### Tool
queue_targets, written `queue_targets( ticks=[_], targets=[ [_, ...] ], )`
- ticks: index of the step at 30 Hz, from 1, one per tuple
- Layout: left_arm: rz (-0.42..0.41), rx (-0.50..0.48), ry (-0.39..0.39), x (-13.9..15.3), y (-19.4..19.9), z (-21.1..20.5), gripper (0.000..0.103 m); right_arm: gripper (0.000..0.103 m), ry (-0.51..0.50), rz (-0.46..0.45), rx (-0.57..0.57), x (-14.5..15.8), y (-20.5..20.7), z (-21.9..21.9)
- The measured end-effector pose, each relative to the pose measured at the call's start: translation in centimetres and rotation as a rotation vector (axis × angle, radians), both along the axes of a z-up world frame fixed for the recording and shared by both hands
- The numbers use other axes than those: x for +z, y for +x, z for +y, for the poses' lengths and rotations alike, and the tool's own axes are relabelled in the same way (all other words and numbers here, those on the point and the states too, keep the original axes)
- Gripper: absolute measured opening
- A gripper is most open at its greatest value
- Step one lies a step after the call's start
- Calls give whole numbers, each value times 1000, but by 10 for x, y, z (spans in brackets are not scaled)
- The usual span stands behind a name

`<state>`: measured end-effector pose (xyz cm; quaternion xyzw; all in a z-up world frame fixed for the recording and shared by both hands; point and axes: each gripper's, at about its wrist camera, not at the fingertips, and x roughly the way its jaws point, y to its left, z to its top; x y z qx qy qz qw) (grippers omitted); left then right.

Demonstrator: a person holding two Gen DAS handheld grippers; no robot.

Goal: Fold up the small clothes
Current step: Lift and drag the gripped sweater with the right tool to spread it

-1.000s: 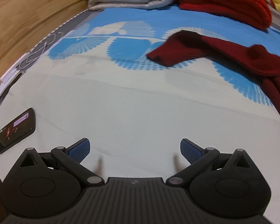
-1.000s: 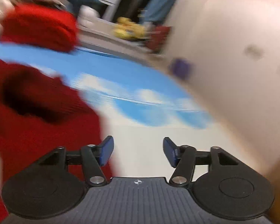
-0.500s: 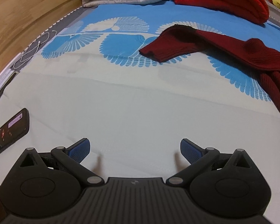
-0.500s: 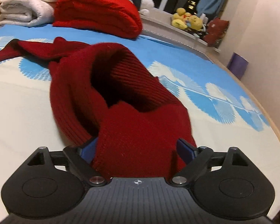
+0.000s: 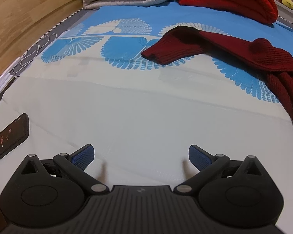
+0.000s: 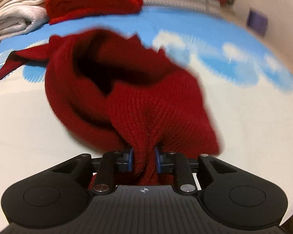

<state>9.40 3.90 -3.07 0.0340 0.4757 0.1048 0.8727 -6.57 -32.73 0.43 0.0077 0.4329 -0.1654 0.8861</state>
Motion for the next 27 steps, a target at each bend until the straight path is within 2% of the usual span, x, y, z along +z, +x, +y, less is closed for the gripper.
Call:
queue_targets(
  ticks=[1, 3, 5, 7, 8, 9, 10, 11, 13, 17, 22, 24, 27],
  targets=[
    [-3, 4, -1, 1, 0, 1, 103, 22, -19, -11, -10, 12, 2, -10],
    [-6, 11, -2, 1, 0, 3, 103, 21, -122, -38, -39, 42, 10, -36],
    [-6, 16, 0, 1, 1, 4, 103, 21, -268, -56, -82, 62, 26, -60],
    [-2, 16, 3, 0, 2, 3, 103, 22, -423, -52, -146, 67, 49, -87],
    [0, 14, 4, -1, 2, 2, 103, 32, -466, -39, -185, 63, 59, -98],
    [0, 12, 6, -1, 2, 2, 103, 63, -489, -17, -246, 57, 69, -109],
    [0, 10, 9, -1, 2, 1, 103, 76, -506, 0, -307, 52, 75, -114],
    [1, 10, 12, -2, 3, 1, 103, 85, -513, -15, -330, 47, 75, -112],
    [6, 10, 7, -3, 4, 0, 103, 85, -469, -83, -262, 36, 68, -91],
    [9, 10, 7, -5, 6, -2, 103, 85, -368, -114, -115, 3, 44, -36],
    [3, -2, 26, -4, 5, -4, 103, 85, -173, -131, 24, -25, 16, 17],
    [-19, 3, 49, -1, 4, -2, 103, 85, -161, -121, 59, -34, 13, 31],
    [-58, 12, 76, 6, 0, 3, 103, 86, -225, -123, 132, -39, 14, 43]
  ],
)
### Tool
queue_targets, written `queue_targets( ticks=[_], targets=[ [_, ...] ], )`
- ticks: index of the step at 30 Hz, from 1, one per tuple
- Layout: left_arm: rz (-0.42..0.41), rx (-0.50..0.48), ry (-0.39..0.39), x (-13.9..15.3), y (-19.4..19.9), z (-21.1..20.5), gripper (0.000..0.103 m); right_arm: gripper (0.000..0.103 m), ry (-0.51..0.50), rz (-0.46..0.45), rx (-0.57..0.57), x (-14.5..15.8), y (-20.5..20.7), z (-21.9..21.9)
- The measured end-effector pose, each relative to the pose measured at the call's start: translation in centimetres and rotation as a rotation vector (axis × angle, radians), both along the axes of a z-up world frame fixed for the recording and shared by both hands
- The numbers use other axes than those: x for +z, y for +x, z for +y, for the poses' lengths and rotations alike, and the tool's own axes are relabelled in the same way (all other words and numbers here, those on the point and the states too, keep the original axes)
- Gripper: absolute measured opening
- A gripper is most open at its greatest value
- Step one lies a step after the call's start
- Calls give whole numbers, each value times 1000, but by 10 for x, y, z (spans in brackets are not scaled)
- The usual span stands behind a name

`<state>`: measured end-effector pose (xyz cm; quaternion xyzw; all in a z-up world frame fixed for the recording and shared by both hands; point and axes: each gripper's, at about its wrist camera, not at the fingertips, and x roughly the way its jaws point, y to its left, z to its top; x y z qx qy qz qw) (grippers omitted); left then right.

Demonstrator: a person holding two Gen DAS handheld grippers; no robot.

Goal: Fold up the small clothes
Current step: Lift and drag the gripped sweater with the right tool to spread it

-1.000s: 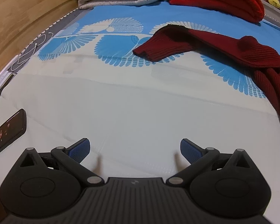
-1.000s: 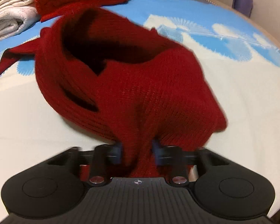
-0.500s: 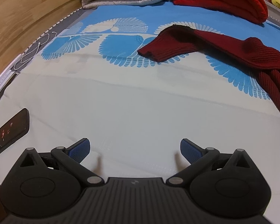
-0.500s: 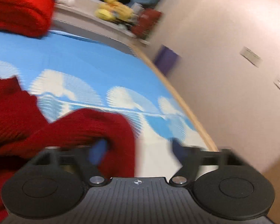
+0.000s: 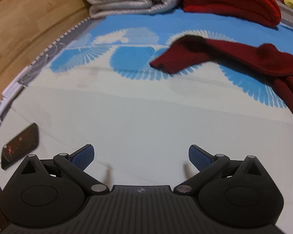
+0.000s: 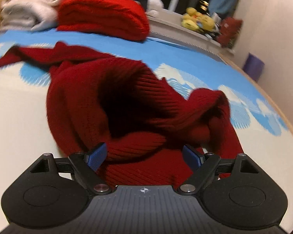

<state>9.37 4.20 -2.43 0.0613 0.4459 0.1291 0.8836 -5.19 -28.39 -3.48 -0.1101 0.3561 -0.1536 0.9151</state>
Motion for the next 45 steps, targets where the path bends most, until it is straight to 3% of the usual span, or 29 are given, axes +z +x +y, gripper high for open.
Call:
queue_targets(
  ticks=[3, 8, 10, 13, 14, 15, 16, 17, 18, 21, 22, 23, 25, 26, 27, 29, 32, 34, 36, 39, 41, 43, 44, 45],
  targets=[
    [-11, 7, 28, 2, -1, 5, 103, 86, -1, -8, 29, 5, 1, 4],
    [12, 24, -3, 0, 2, 12, 103, 88, 139, -49, 144, 21, -12, 15],
    [18, 31, -15, -1, 3, 12, 103, 91, 139, 5, 194, 8, 0, 27],
    [43, 16, -47, -5, 5, 7, 103, 92, 51, 86, 163, -22, 34, 42],
    [51, 11, -51, -7, 5, 5, 103, 82, 36, 97, 158, -27, 40, 46],
    [56, 5, -51, -9, 5, 2, 103, 51, 29, 112, 161, -27, 46, 49],
    [58, -1, -48, -9, 4, 0, 103, 42, 44, 118, 171, -21, 50, 50],
    [57, -8, -42, -10, 4, -2, 103, 38, 111, 99, 147, -7, 52, 47],
    [55, -12, -39, -10, 4, -3, 103, 36, 253, 41, 112, 13, 51, 37],
    [46, -2, -49, -9, 3, -3, 103, 36, 746, -250, 1, 69, 36, -20],
    [48, 0, -53, -10, 3, -3, 103, 36, 876, -357, -93, 76, 29, -45],
    [54, -2, -52, -11, 3, -3, 103, 40, 927, -422, -189, 76, 25, -63],
    [66, -14, -40, -14, 3, -5, 103, 61, 822, -474, -348, 70, 21, -83],
    [68, -19, -33, -14, 3, -6, 103, 79, 715, -443, -411, 62, 23, -87],
    [69, -22, -28, -15, 2, -6, 103, 82, 643, -368, -450, 54, 26, -90],
    [68, -17, -31, -15, 3, -4, 103, 81, 628, -280, -446, 43, 28, -93],
    [71, -3, -58, -14, 4, -2, 103, 80, 526, -304, -402, 51, 20, -81],
    [72, -8, -66, -14, 4, -5, 103, 80, 448, -313, -312, 57, 15, -63],
    [72, -23, -53, -15, 3, -9, 103, 81, 488, -283, -194, 59, 3, -48],
    [74, -27, -42, -17, 3, -13, 103, 81, 564, -163, 31, 48, 5, -19],
    [81, -24, -50, -18, 3, -14, 103, 83, 449, -62, 149, 33, 14, 14],
    [86, -25, -54, -20, 3, -15, 103, 84, 221, 43, 239, 8, 25, 49],
    [90, -31, -52, -21, 3, -17, 103, 82, 128, 84, 260, -3, 30, 60],
    [91, -37, -49, -22, 3, -19, 103, 72, 37, 120, 268, -15, 35, 69]
  ],
)
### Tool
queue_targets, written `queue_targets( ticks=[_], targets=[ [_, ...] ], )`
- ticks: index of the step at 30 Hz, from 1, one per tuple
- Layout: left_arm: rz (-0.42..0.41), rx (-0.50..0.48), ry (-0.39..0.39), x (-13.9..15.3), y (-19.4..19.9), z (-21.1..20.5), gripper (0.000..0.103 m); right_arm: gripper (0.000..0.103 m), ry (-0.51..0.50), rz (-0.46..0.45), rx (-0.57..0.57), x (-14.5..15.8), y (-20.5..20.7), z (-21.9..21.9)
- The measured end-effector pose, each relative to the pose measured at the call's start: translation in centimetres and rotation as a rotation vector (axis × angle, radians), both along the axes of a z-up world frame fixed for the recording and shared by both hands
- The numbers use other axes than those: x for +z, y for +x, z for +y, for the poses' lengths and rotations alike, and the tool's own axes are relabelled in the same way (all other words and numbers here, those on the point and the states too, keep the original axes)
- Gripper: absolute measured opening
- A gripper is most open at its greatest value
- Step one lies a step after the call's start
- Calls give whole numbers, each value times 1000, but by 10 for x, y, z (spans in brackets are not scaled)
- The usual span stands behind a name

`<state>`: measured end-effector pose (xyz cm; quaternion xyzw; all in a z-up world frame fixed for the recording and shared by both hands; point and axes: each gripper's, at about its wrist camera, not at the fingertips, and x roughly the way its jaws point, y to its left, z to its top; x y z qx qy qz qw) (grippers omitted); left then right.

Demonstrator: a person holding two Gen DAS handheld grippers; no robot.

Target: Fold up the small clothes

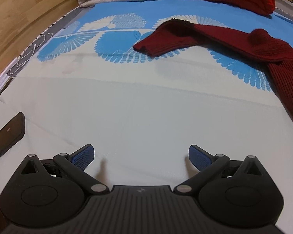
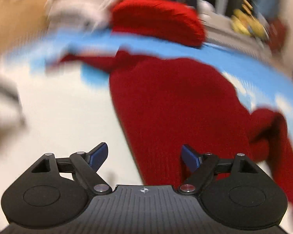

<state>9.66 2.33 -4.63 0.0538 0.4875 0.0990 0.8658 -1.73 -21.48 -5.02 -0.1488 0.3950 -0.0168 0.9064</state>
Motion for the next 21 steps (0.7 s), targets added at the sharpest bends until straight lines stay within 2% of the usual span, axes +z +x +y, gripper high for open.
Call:
queue_targets(
  ticks=[1, 2, 3, 4, 6, 7, 8, 9, 10, 11, 12, 13, 14, 15, 17, 19, 21],
  targets=[
    [1, -6, 4, -1, 0, -2, 103, 59, -73, 6, 3, -7, 3, 7],
    [2, -12, 8, -1, -1, -3, 103, 25, -119, 18, -10, -6, 6, 11],
    [3, -16, 9, -1, -1, -3, 103, 17, -73, 24, -25, 2, 10, 8],
    [3, -18, 6, -1, -1, -3, 103, 16, 13, 5, -64, 12, 13, 3],
    [-3, -19, -5, 1, -2, -2, 103, 14, 277, -68, -114, 47, 11, -14],
    [-7, -17, -8, 2, -2, -2, 103, 14, 453, -122, -122, 66, 3, -28],
    [-12, -17, -11, 3, -3, -2, 103, 14, 679, -197, -115, 87, -6, -46],
    [-15, -21, -12, 3, -4, -3, 103, 14, 827, -252, -99, 99, -14, -59],
    [-15, -26, -10, 3, -5, -4, 103, 14, 941, -298, -94, 107, -20, -72],
    [-13, -34, -5, 2, -5, -6, 103, 16, 997, -314, -103, 105, -20, -80],
    [-8, -42, 1, 0, -5, -8, 103, 23, 1039, -309, -124, 100, -17, -89],
    [-2, -51, 2, -2, -5, -9, 103, 31, 1034, -281, -151, 93, -14, -94],
    [4, -58, 0, -3, -4, -10, 103, 53, 1006, -231, -202, 83, -11, -98],
    [8, -63, -8, -4, -4, -11, 103, 62, 978, -177, -269, 74, -7, -99],
    [15, -74, -47, -5, -4, -12, 103, 62, 968, -109, -287, 64, -2, -101],
    [26, -92, -155, -3, -4, -12, 103, 64, 959, -119, -275, 64, -5, -100],
    [31, -110, -279, -1, -5, -12, 103, 71, 922, -147, -276, 69, -8, -102]
  ],
)
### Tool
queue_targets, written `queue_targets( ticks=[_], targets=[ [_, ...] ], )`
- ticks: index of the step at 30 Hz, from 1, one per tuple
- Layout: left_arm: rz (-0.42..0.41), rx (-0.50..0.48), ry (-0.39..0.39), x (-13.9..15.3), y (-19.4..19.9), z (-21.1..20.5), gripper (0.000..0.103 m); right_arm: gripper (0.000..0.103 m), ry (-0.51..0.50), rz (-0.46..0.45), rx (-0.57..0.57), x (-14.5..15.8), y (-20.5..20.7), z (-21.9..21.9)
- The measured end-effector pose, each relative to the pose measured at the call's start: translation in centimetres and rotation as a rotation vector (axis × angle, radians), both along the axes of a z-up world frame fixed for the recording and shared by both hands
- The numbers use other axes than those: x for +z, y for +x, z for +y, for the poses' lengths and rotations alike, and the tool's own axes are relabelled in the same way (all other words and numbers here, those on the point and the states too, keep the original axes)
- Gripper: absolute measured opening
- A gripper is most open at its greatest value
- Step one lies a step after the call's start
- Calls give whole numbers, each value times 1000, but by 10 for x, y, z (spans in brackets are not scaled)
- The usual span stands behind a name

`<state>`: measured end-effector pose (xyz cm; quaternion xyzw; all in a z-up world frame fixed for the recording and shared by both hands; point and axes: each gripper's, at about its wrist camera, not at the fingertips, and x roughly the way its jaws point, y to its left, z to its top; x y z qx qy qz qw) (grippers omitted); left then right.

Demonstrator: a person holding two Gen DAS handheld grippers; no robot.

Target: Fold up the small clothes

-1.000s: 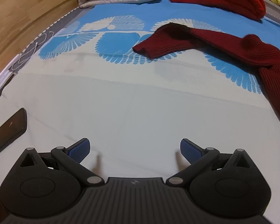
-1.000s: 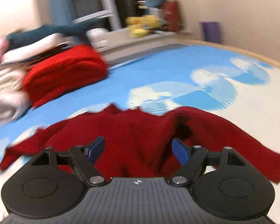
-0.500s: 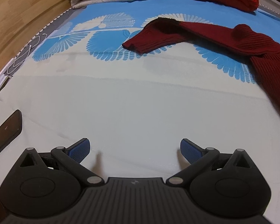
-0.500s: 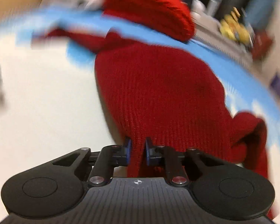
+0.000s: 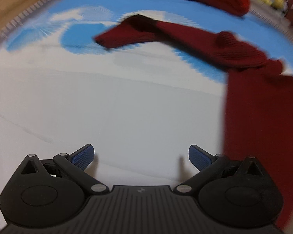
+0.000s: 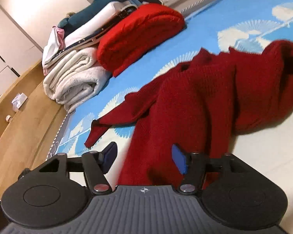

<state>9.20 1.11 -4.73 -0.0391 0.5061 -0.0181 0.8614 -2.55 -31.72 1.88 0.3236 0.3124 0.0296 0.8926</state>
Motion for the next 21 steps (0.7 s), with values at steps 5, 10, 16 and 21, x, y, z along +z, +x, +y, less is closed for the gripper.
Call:
queue_targets(
  ticks=[5, 10, 16, 21],
  targets=[
    [55, -81, -123, -7, -4, -15, 103, 72, -72, 30, -24, -9, -2, 4],
    [146, -203, -158, -17, -20, -40, 103, 72, -133, 94, -10, -22, -4, 7],
    [124, -298, -136, -19, -44, -63, 103, 73, -203, 146, 9, -31, 1, 16],
    [165, -332, -265, -15, -46, -62, 103, 74, -241, 239, -41, -42, -3, 7]
  ],
)
